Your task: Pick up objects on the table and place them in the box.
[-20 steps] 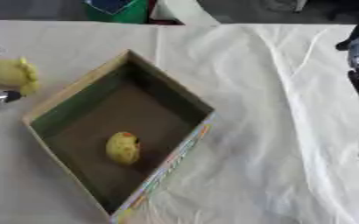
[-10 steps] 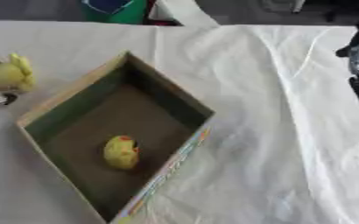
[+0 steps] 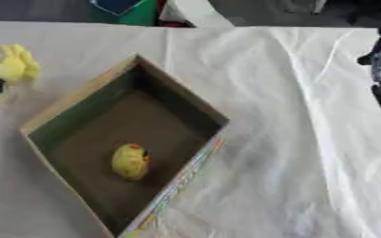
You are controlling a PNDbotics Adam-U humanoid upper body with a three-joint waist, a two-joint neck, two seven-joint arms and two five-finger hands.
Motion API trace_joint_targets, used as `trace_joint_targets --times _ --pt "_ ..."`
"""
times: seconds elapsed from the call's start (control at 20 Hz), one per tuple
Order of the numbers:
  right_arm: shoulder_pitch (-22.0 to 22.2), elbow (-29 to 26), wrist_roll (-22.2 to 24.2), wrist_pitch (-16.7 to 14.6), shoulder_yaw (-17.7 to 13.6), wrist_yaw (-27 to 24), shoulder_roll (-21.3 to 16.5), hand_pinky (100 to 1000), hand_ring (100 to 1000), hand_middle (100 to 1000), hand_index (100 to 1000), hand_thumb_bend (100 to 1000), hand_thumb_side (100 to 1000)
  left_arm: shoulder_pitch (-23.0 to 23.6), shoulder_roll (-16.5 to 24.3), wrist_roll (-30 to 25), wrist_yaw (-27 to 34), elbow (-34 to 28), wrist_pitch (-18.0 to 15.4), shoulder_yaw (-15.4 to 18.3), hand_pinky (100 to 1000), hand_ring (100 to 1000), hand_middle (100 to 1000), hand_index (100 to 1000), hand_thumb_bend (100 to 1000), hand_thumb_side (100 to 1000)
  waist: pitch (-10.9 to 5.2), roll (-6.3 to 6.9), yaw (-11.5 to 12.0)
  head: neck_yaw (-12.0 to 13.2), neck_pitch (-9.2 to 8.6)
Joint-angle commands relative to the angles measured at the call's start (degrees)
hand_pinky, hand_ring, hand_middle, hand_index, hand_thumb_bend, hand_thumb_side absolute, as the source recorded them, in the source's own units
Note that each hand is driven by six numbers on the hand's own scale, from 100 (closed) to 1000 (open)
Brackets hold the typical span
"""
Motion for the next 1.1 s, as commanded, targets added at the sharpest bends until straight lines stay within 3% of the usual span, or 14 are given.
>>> trace_joint_targets --times 0.05,0.35,0.65,1.1 --pt "-0.2 -1.12 -0.03 0.13 -0.63 0.09 -0.66 746 560 420 724 100 514 -0.91 1.03 3.73 0.6 -1.53 1.38 0.31 336 508 342 450 100 198 -1.72 0.13 0.09 -0.03 -0.01" --pt "-0.04 -1.12 0.09 0.17 -0.66 0.03 -0.71 746 561 420 725 100 512 -0.92 1.38 6.33 1.98 -6.45 3.05 -0.53 277 467 313 417 100 247 -2.32 0.2 0.6 -0.16 0.86" --pt "0.02 -1.12 0.18 0.15 -0.64 -0.09 -0.74 746 562 421 725 100 515 -1.3 1.41 7.01 3.18 -16.64 3.61 -2.31 258 456 313 409 100 263 -3.01 0.39 0.98 -0.27 1.4" --pt "-0.15 -1.12 0.46 0.16 -0.44 -0.29 -0.81 745 563 423 725 100 513 -3.02 -2.12 -0.48 6.3 -35.5 2.57 -7.31 270 467 318 424 100 319 -4.13 0.8 1.0 -0.32 2.28"
